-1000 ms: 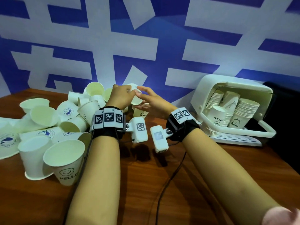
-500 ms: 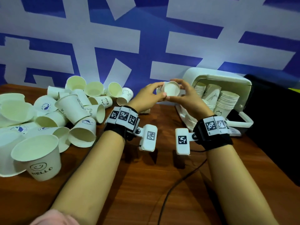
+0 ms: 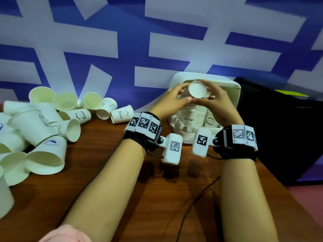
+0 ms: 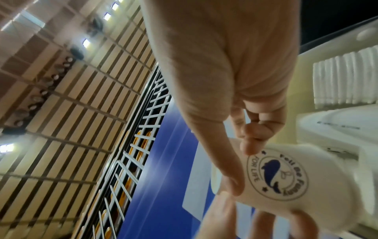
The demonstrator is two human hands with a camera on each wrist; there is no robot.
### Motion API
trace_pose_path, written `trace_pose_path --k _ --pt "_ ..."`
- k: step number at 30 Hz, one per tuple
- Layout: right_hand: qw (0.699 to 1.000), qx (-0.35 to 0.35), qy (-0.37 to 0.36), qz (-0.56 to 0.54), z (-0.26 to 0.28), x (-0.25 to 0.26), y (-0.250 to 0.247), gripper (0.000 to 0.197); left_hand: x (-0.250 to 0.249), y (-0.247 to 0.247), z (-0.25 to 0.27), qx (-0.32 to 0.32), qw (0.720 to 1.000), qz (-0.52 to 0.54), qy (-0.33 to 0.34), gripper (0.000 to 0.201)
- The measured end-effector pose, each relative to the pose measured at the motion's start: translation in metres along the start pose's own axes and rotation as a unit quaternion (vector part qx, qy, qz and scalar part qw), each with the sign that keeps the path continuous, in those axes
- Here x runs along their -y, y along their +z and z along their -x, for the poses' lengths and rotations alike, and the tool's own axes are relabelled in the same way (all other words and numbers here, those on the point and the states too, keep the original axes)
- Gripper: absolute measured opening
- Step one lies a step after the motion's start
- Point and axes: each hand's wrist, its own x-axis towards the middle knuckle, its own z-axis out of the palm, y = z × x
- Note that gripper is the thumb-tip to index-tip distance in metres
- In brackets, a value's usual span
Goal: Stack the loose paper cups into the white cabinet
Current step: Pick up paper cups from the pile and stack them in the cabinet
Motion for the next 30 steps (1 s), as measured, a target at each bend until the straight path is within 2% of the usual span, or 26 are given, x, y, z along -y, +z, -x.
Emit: trace_pose_path --k 5,12,25,30 --pt "0.998 -0.005 0.019 -0.054 -0.003 -0.003 -0.012 0.060 0.002 0.013 -0.005 -0.004 1.000 0.001 0.007 0.053" --pt "0.997 -0.030 0.030 -0.064 -0.005 -0.009 -0.006 0.056 0.001 0.003 -0.011 0.053 0.998 -0.020 0.015 0.056" --pt "0.992 -0.107 0.042 -0.054 -0.014 -0.025 0.011 0.052 0.012 0.015 -0.011 0.053 0.999 0.000 0.015 0.075" --pt "0.992 -0.106 0.038 -0.048 -0.016 -0.032 0.013 0.053 0.012 0.013 -0.012 0.056 0.998 -0.026 0.023 0.070"
